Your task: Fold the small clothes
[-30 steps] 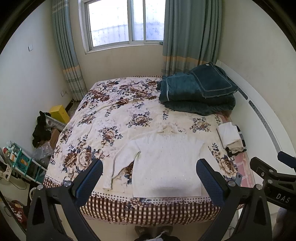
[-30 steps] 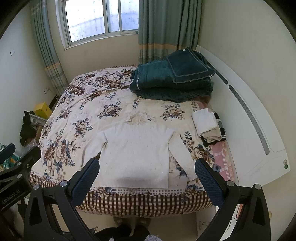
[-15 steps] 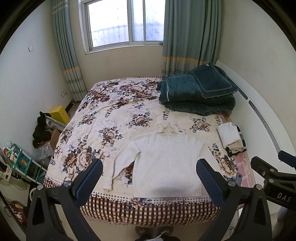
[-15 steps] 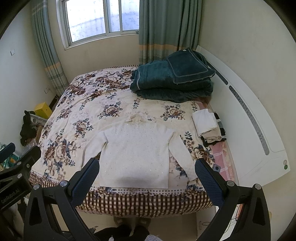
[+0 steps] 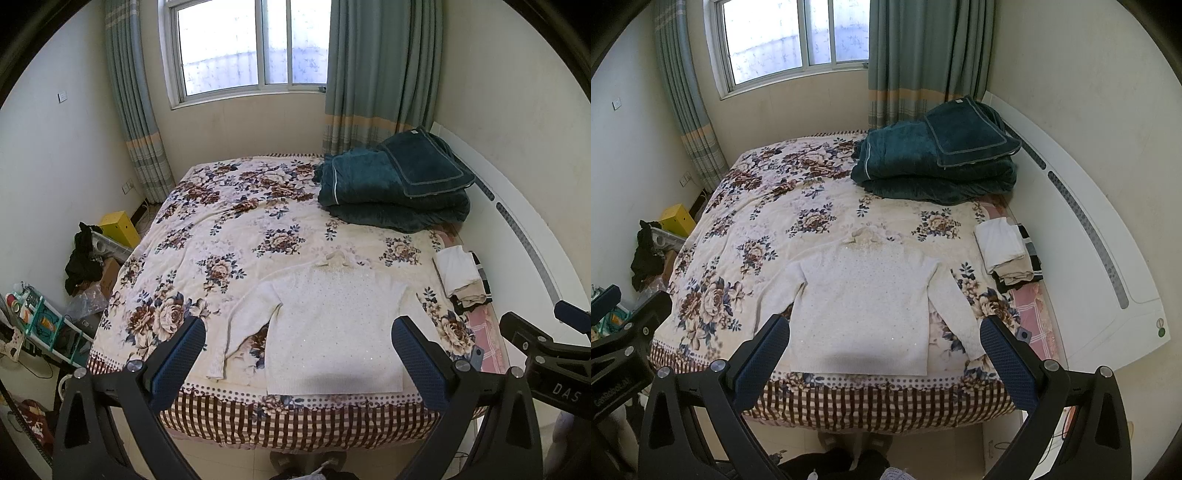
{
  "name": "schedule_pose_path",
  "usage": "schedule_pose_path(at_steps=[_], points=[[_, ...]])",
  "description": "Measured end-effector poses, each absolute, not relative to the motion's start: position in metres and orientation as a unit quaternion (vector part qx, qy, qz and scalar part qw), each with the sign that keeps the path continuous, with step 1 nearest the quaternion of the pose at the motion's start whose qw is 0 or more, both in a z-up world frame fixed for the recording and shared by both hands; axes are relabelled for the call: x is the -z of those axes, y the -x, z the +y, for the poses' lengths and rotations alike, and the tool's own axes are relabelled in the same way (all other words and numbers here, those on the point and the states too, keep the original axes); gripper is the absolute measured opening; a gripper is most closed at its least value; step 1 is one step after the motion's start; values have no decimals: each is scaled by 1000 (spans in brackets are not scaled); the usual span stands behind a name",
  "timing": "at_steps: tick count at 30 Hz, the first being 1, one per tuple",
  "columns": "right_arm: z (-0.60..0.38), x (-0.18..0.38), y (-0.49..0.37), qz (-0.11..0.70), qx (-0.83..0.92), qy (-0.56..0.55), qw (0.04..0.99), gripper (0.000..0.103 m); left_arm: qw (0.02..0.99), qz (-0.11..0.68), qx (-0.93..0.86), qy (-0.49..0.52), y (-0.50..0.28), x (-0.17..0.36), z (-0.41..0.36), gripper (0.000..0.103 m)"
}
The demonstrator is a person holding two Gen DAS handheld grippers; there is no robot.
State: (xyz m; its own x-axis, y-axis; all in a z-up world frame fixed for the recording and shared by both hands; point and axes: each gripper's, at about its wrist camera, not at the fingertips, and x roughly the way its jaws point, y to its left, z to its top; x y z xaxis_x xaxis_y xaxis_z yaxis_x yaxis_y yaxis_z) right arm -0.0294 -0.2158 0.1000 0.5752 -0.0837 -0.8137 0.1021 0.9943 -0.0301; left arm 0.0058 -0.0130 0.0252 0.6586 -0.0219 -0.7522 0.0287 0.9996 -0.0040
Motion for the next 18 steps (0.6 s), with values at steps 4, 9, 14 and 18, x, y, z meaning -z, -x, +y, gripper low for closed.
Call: schedule_pose_path(at_steps=[4,9,14,18], points=[[-216,-100,29,457,52,-11,888,103,910,414,16,-3,-8,-27,-11,103],[-220,-104,20,455,54,-24,888,103,911,413,15,3,-16,-21,-6,103],[-238,-72,7,454,75,-68,885,103,920,391,-13,-11,-44,19,1,103],[-282,-9,-7,481,140,-100,860,103,915,402,-27,-33,-73,75,1,103]])
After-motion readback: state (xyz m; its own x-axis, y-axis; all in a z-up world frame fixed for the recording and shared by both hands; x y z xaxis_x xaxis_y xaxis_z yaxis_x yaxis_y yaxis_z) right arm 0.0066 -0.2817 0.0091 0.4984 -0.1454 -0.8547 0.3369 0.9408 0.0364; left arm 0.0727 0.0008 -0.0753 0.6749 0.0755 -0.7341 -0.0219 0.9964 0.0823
